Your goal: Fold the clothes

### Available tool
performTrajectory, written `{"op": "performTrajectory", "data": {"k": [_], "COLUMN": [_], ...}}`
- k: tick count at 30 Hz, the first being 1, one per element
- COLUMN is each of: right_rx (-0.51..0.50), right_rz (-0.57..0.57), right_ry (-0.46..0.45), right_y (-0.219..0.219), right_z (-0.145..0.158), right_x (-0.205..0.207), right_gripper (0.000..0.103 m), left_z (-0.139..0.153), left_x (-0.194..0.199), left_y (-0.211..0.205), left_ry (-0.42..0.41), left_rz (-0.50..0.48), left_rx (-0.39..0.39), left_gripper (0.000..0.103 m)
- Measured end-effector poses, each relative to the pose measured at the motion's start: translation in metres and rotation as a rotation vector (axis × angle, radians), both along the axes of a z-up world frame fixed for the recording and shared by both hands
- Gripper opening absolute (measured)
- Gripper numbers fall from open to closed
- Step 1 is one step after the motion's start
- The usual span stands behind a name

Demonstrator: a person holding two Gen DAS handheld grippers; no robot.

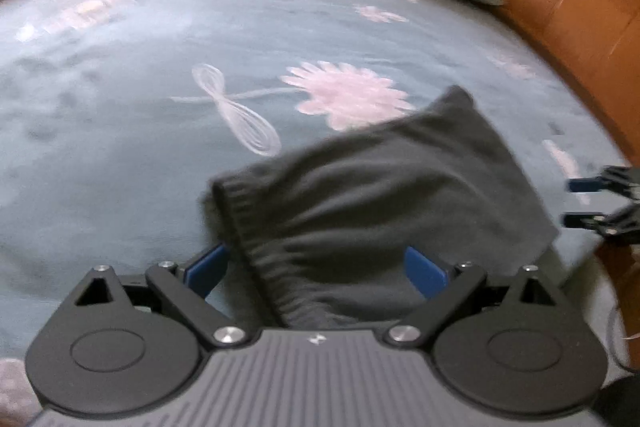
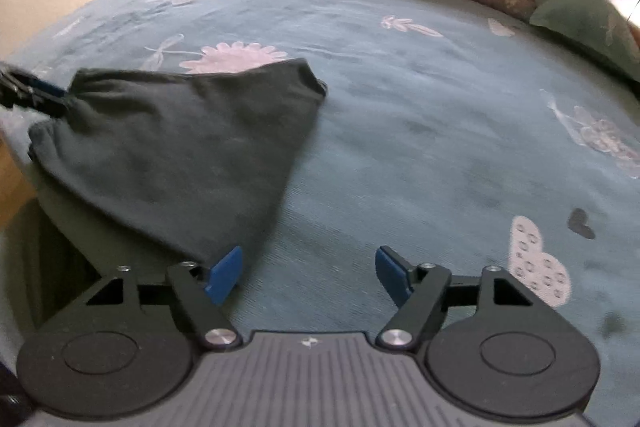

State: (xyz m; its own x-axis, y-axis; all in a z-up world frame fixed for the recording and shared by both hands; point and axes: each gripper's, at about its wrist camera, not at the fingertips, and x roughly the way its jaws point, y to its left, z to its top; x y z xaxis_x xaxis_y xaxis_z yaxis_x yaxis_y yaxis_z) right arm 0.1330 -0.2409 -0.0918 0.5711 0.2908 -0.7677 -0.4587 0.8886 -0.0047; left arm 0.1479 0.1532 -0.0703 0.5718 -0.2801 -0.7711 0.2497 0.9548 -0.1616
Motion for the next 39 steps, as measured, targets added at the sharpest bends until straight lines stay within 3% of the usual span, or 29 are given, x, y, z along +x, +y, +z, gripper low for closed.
{"op": "performTrajectory", "data": {"k": [5, 9, 14, 17, 19, 22, 27, 39], "right_rx": [0.079, 0.138, 0.163, 0.218, 0.274, 0.351, 0.387, 0.474], "right_rz": [-0.032, 0.004, 0.077, 0.088, 0.086, 0.066, 0.026, -0.045], "right_ry": [-0.037, -0.034, -0.037, -0.051, -0.021, 0.029, 0.066, 0.068], "right_y": [-0.003, 0.014, 0.034, 0.037, 0.037, 0.037, 0.046, 0.050], "right_z": [0.008, 0.006, 0.009, 0.020, 0.024, 0.017, -0.001, -0.024], "right_x": [0.002, 0.004, 0.011, 0.032, 0.052, 0.084, 0.120, 0.185], "right_gripper": [0.083, 0.083, 0.083, 0.084, 0.086, 0.086, 0.086, 0.093], "left_z": [0.023, 0.014, -0.029, -0.028, -0.022, -0.028, -0.031, -0.032], "left_x": [0.007, 0.017, 0.029, 0.026, 0.028, 0.030, 0.027, 0.033], "left_y": [-0.045, -0.091, -0.084, -0.067, -0.061, -0.051, -0.038, -0.046], "left_ry": [-0.073, -0.081, 0.078, 0.065, 0.060, 0.070, 0.059, 0.064], "left_rz": [-0.135, -0.224, -0.153, -0.130, -0.085, -0.057, -0.036, -0.087], "left_rx": [-0.011, -0.008, -0.047, -0.125, -0.119, -0.114, -0.187, -0.136], "left_gripper": [0.096, 0.096, 0.095, 0.096, 0.096, 0.097, 0.099, 0.102]}}
